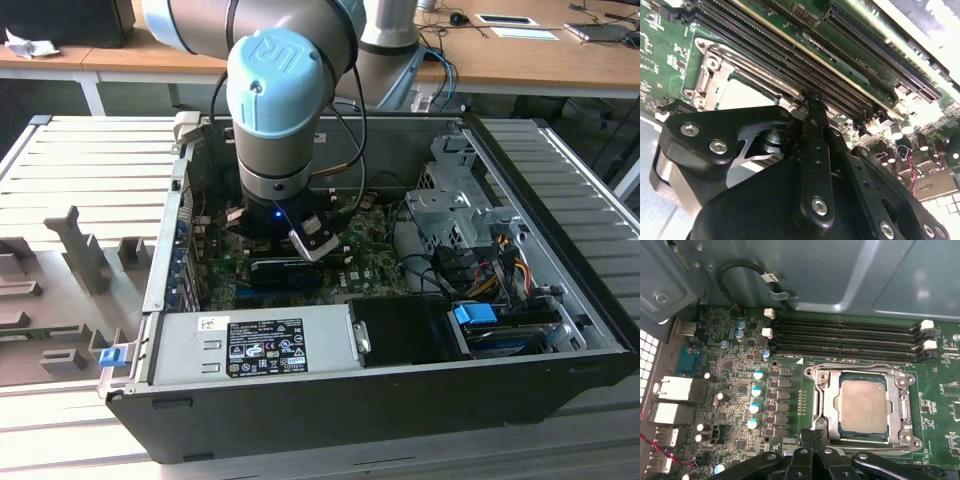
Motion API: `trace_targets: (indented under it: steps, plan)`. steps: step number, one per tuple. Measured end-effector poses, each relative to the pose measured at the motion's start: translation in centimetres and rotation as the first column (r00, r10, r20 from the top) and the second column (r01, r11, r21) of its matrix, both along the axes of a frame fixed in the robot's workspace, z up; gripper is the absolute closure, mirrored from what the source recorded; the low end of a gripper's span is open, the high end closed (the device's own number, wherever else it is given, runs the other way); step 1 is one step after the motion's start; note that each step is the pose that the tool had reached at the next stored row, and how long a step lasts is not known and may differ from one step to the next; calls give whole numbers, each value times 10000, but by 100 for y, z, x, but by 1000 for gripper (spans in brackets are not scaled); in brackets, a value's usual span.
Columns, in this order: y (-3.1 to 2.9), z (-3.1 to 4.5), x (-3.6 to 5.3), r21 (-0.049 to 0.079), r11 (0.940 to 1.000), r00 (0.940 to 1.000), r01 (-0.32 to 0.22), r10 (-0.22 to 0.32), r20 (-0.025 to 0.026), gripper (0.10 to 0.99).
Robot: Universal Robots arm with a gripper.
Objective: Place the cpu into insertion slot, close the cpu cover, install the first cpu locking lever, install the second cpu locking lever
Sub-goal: 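Install the second cpu locking lever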
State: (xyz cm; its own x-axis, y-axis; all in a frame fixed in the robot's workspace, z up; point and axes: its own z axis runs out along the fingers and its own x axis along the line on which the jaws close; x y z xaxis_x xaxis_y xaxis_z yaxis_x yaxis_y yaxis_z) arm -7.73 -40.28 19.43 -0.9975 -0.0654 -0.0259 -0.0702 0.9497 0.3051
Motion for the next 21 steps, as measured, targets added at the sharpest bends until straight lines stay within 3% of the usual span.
trace_targets:
  steps: [3,8,21]
  plan:
    - [0,-8,-36,36,10000,10000,1,-1,7,980]
    - [0,113,-37,40,10000,10000,0,-1,8,980]
    - [0,292,-37,32,10000,10000,1,-1,-14,980]
